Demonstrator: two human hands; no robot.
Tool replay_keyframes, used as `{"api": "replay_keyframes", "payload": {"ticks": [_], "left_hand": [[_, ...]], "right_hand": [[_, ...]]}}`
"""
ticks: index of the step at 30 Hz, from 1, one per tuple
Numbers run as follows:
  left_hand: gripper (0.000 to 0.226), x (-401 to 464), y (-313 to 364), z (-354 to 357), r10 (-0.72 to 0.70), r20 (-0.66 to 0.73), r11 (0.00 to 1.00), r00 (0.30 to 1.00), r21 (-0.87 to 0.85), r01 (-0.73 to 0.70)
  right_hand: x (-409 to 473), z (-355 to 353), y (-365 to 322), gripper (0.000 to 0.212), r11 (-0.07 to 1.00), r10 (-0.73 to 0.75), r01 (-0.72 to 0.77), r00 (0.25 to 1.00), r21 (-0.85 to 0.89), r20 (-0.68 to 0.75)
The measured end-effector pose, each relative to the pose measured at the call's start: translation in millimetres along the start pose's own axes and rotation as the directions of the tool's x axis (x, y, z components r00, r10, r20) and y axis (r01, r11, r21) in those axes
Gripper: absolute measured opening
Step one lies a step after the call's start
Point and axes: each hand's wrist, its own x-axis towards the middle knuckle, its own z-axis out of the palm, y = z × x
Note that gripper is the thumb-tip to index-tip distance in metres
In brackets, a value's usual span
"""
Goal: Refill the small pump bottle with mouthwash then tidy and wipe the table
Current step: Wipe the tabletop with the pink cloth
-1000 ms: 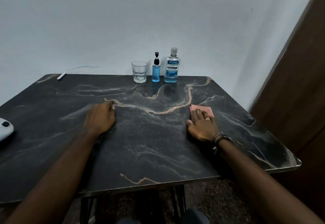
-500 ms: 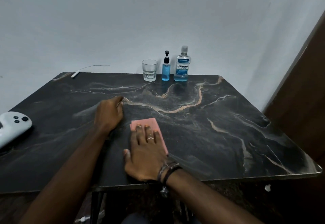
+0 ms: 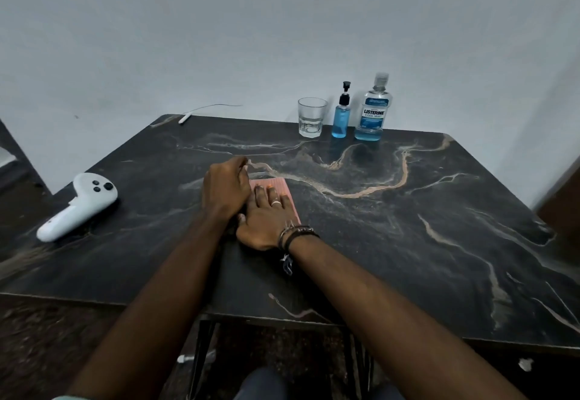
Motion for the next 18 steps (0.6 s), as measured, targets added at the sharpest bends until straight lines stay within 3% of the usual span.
{"api": "replay_keyframes", "payload": {"ticks": [7, 14, 18], "left_hand": [[0.039, 10.9, -12.8, 7.7, -0.084, 0.097, 0.996, 0.992, 0.006, 0.084], [0.022, 19.9, -24.8, 14.9, -0.088, 0.158, 0.996, 0.984, 0.037, 0.083], [0.016, 22.0, -29.4, 20.4, -0.045, 0.219, 0.999, 0.975, 0.036, 0.038]], "right_hand": [[67.1, -15.4, 12.2, 0.076, 0.997, 0.082, -0.082, 0.997, 0.002, 0.005], [138.5, -29.1, 27.4, 0.083, 0.985, 0.17, -0.17, 0.985, -0.025, -0.006], [165.8, -40.7, 33.6, 0.073, 0.985, 0.167, -0.168, 0.985, -0.025, -0.041]]}}
